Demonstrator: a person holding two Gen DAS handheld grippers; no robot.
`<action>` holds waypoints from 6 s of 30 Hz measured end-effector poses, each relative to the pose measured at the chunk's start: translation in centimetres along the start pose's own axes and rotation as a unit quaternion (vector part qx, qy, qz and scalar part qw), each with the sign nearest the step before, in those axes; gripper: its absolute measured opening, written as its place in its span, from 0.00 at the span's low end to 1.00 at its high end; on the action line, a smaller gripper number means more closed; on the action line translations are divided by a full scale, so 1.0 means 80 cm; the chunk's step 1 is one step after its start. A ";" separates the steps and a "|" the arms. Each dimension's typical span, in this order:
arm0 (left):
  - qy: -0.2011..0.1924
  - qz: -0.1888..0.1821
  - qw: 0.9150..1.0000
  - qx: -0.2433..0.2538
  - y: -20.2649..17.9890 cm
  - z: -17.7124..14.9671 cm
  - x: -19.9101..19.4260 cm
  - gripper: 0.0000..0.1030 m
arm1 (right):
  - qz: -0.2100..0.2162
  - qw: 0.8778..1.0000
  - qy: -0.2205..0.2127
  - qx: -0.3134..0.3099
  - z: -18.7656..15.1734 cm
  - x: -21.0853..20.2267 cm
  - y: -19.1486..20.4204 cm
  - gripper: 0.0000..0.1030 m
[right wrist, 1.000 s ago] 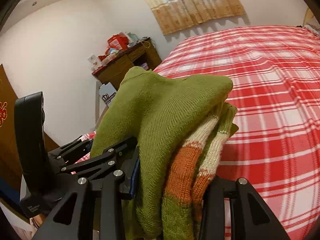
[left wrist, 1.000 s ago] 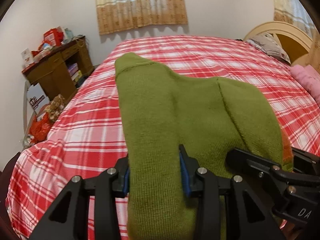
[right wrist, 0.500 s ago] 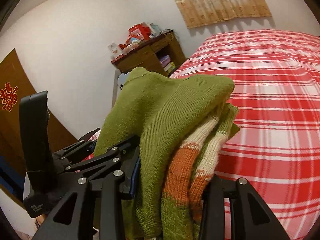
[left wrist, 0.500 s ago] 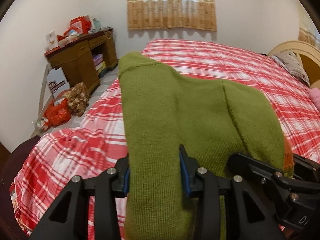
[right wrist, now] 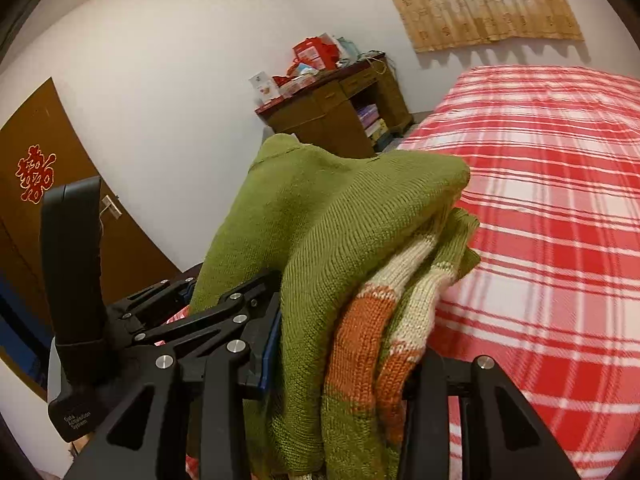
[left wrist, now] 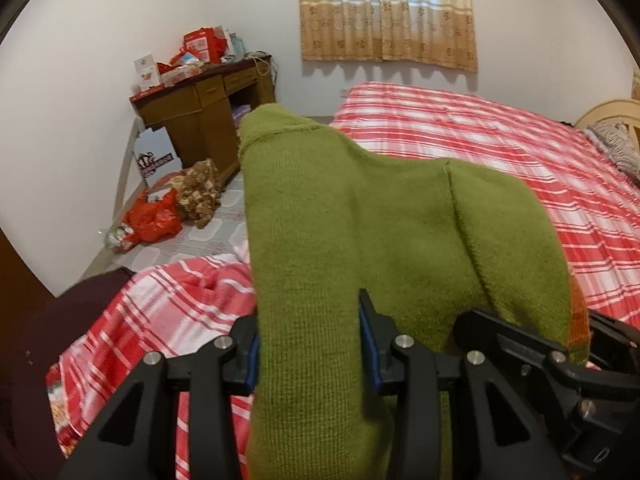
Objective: Fold small clothes
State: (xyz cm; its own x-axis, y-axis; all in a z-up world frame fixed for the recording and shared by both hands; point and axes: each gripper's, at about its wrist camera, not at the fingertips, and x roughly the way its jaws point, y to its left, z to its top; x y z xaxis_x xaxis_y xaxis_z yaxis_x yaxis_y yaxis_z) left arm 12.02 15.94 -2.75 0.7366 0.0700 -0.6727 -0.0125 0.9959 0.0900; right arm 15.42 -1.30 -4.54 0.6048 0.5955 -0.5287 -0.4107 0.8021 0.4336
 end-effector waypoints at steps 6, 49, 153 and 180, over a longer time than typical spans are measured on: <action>-0.017 0.013 1.000 -0.003 0.018 0.015 0.033 0.39 | 0.003 1.000 -0.020 -0.019 0.013 0.041 -0.005 0.37; 0.056 0.060 0.994 -0.071 0.028 0.006 0.147 0.86 | -0.177 0.980 0.060 -0.065 0.051 0.163 -0.112 0.23; -0.160 0.081 0.984 0.002 0.001 -0.087 -0.244 1.00 | -0.245 0.943 -0.211 -0.080 -0.101 -0.275 0.133 0.78; -0.128 0.073 0.989 0.010 -0.003 -0.085 -0.218 1.00 | -0.244 0.947 -0.197 -0.071 -0.099 -0.261 0.123 0.78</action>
State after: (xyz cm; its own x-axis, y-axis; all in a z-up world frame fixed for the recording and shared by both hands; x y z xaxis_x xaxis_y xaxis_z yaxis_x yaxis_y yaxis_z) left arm -5.40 14.86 3.98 0.8754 0.1937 -0.4429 -0.1204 0.9747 0.1882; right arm -6.65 -5.52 5.01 0.9421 0.1111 -0.3163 -0.0868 0.9922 0.0898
